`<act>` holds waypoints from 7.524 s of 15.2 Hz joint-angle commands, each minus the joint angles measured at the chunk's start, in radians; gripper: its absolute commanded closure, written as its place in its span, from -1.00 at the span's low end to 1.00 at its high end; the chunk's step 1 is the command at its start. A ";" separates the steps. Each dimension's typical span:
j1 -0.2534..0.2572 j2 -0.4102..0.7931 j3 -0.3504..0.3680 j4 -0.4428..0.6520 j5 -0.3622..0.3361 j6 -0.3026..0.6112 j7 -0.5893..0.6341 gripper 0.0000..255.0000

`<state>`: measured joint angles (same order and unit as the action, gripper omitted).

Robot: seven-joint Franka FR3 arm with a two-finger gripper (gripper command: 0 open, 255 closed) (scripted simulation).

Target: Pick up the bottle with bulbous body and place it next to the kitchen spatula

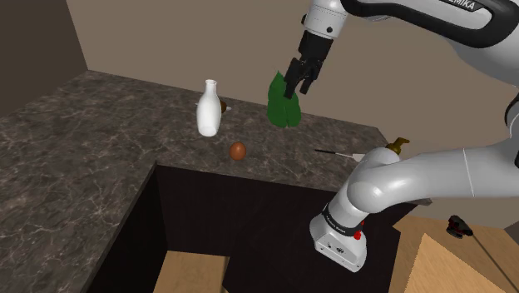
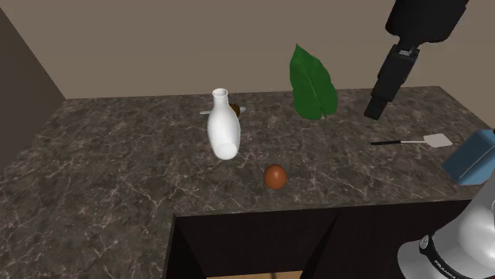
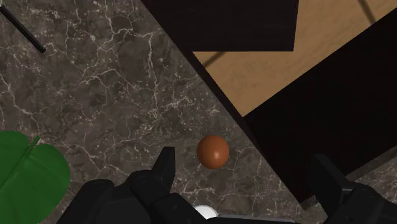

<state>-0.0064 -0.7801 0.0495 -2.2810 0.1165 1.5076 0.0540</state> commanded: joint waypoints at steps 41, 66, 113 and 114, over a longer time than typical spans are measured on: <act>-0.018 1.242 0.024 0.946 -0.132 0.245 0.062 -1.00; -0.015 1.252 0.024 1.083 -0.133 0.118 0.063 1.00; -0.477 0.718 -0.373 0.452 -0.158 0.221 -0.782 1.00; -0.489 0.726 -0.387 0.461 -0.157 0.220 -0.807 1.00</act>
<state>-0.4831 -0.0608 -0.3233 -1.8319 -0.0404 1.7323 -0.7249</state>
